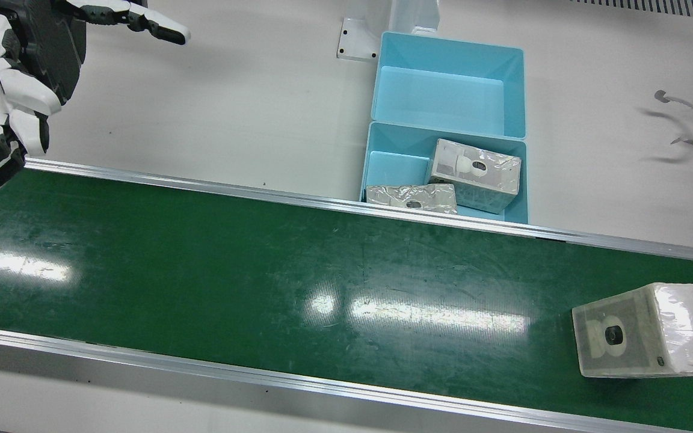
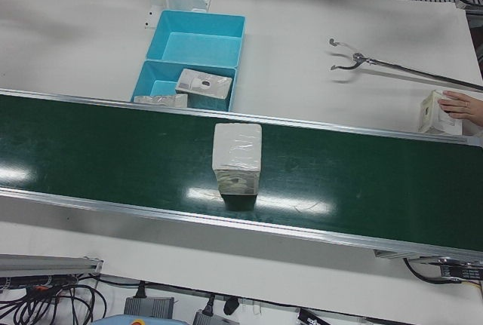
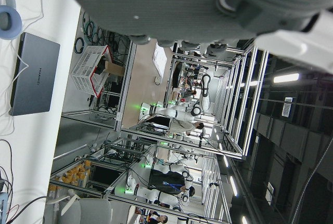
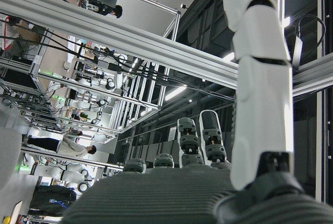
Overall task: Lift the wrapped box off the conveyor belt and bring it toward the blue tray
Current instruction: 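Move the right hand farther along the belt, opening its fingers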
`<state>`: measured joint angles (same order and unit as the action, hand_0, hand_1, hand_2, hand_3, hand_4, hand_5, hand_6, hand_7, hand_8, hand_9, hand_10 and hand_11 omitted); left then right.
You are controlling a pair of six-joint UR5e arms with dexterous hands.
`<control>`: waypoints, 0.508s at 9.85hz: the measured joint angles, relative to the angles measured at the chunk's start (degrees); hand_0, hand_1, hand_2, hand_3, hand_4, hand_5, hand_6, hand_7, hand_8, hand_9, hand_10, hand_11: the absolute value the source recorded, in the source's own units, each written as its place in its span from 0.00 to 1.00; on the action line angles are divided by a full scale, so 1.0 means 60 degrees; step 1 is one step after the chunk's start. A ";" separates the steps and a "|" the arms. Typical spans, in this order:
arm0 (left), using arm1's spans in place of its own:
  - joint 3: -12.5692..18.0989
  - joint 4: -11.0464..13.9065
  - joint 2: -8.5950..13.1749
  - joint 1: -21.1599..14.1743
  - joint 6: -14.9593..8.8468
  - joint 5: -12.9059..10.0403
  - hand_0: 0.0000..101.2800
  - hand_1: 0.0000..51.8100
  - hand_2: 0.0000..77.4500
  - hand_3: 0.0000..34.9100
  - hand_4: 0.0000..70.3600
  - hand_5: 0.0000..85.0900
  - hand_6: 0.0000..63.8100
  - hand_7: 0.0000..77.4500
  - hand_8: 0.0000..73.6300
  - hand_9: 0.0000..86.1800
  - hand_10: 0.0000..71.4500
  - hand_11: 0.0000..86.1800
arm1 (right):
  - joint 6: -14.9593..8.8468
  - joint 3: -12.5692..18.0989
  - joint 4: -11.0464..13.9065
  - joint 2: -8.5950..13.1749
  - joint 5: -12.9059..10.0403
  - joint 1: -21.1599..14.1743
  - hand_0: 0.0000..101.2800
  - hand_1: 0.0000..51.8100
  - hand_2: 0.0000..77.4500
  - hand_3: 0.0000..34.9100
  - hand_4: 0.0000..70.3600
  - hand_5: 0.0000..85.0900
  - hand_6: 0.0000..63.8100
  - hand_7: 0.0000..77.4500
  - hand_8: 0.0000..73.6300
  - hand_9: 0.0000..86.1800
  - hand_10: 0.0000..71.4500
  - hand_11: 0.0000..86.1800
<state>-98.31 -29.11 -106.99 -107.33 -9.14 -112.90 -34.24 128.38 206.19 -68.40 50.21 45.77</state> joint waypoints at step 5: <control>0.0000 0.0000 0.0000 0.0000 0.0000 0.0000 0.00 0.00 0.01 0.00 0.00 0.01 0.00 0.01 0.01 0.00 0.01 0.01 | 0.0070 -0.0487 0.0004 0.0002 0.0245 0.0053 0.47 0.29 0.18 0.11 0.05 0.29 0.09 0.07 0.02 0.02 0.00 0.02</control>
<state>-98.31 -29.11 -106.99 -107.33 -9.14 -112.90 -33.82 125.45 206.21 -68.39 51.68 46.09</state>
